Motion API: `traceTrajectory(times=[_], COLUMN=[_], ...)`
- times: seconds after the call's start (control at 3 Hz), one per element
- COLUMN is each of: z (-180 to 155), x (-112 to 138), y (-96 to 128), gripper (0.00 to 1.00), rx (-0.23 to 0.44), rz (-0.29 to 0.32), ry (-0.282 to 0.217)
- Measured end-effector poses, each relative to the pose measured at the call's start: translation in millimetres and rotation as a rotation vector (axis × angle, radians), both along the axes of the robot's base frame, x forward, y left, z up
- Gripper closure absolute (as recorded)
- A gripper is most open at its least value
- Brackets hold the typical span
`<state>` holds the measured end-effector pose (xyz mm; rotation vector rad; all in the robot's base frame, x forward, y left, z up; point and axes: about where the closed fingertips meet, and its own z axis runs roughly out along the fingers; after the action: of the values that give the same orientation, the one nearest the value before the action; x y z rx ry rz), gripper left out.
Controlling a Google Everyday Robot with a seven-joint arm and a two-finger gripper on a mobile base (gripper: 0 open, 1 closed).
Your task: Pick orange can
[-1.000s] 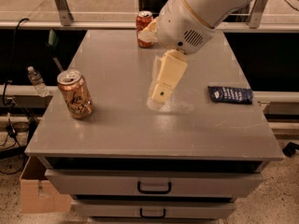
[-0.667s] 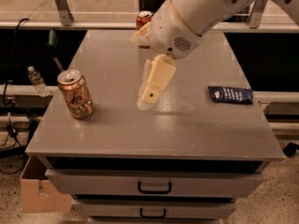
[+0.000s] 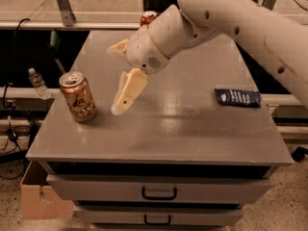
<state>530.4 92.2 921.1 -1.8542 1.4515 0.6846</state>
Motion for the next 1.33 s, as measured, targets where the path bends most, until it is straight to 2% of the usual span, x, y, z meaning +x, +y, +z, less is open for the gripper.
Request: traceTrajectory(times=[0.67, 1.0, 1.33], z=[-24.7, -33.9, -38.2], x=[0.4, -5.7, -5.5], y=[74.7, 98.2, 103.6], gripper=[0.00, 0.16, 0.39], rx=[0.171, 0.219, 0.243], rz=[0.113, 0.152, 0.156], ry=[0.083, 0.110, 0.119])
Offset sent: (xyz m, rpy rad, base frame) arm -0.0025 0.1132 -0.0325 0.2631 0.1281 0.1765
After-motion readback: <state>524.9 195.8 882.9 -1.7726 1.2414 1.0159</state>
